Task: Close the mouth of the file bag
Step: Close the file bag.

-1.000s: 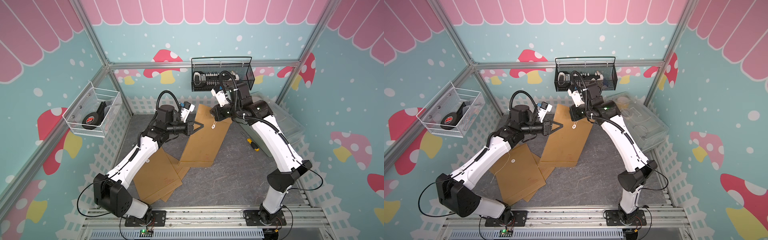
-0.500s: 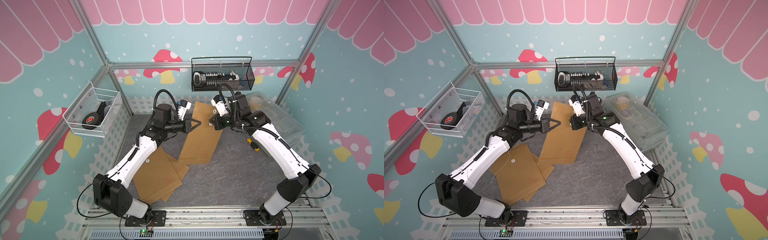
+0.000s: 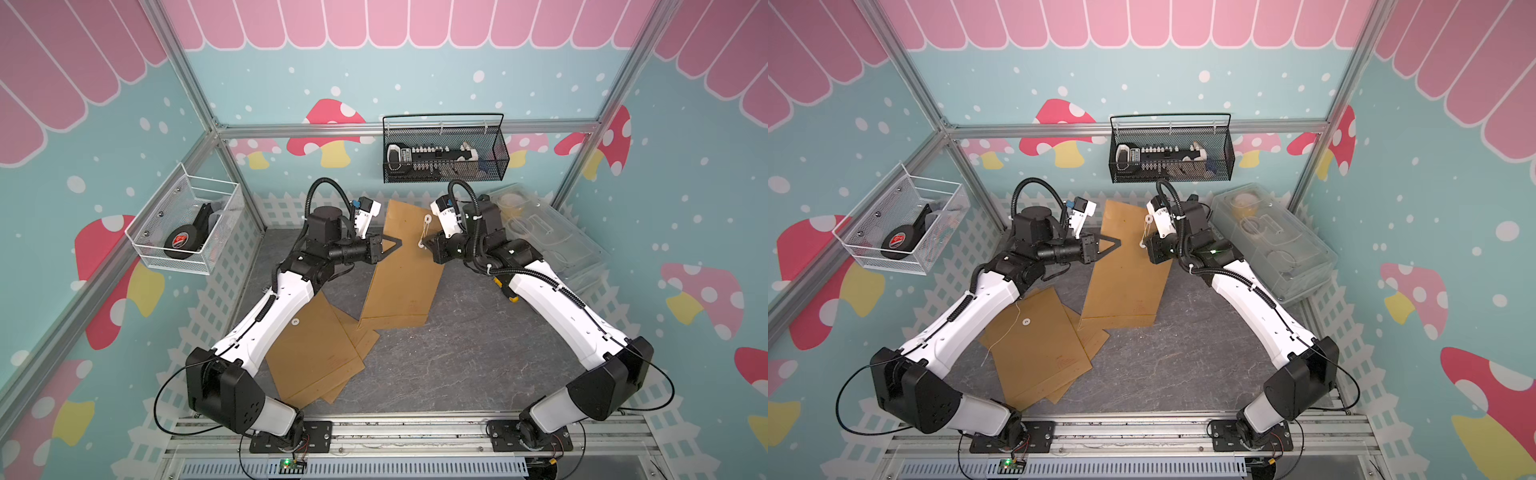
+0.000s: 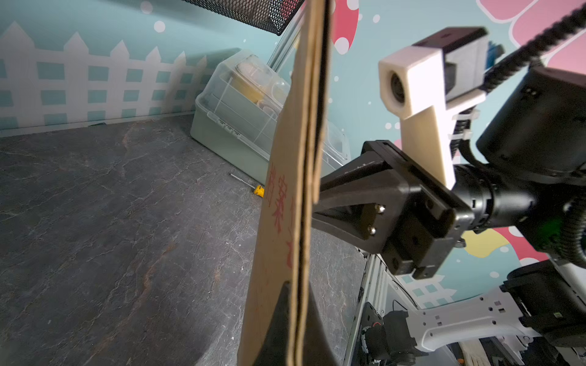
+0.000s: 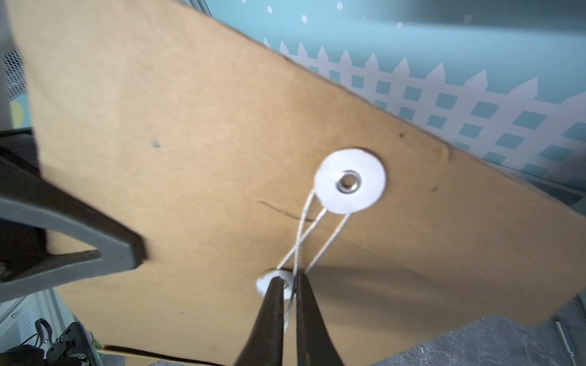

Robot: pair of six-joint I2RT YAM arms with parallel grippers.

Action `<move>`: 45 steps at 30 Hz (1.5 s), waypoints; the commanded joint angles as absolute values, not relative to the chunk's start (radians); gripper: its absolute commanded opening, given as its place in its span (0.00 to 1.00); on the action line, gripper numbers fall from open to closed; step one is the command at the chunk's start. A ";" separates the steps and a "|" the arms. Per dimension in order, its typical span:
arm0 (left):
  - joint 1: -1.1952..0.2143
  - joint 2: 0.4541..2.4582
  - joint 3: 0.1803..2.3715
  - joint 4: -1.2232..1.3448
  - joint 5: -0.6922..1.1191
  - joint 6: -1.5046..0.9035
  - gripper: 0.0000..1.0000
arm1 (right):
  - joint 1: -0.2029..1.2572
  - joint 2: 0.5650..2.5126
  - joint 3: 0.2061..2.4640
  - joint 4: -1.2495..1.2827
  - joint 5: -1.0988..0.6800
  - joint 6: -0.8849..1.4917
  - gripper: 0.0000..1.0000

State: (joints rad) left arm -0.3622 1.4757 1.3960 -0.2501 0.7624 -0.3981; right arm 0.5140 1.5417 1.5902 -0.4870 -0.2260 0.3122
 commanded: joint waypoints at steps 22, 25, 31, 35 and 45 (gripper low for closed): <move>-0.356 1.444 1.438 -0.229 0.785 -0.404 0.00 | 0.425 1.540 1.531 -0.423 -0.266 0.388 0.00; -0.357 1.442 1.437 -0.233 0.785 -0.402 0.00 | 0.423 1.540 1.543 -0.439 -0.252 0.385 0.00; -0.356 1.440 1.438 -0.239 0.788 -0.395 0.00 | 0.414 1.549 1.589 -0.501 -0.236 0.373 0.00; -0.356 1.439 1.434 -0.251 0.791 -0.382 0.00 | 0.396 1.544 1.629 -0.549 -0.221 0.369 0.00; -0.380 1.442 1.430 -0.259 0.813 -0.367 0.00 | 0.375 1.636 1.834 -0.683 -0.193 0.349 0.00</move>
